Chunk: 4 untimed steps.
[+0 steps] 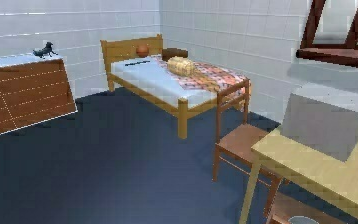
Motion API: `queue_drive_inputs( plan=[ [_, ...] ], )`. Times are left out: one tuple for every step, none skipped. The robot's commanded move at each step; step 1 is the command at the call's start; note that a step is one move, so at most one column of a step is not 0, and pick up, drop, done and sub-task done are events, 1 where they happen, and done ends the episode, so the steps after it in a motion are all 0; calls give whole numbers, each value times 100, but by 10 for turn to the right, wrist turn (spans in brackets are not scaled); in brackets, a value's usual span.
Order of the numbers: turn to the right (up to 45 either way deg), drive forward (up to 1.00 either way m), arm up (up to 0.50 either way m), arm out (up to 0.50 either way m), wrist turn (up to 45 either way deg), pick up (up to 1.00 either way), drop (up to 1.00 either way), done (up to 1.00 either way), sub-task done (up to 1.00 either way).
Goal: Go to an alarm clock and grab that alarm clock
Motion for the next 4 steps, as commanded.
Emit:
queue_drive_inputs(
  plan=[
    [-90, 0, 0, 0, 0, 0, 0, 0, 0],
    [450, 0, 0, 0, 0, 0, 0, 0, 0],
    [420, 0, 0, 0, 0, 0, 0, 0, 0],
    [0, 40, 0, 0, 0, 0, 0, 0, 0]
  ],
)
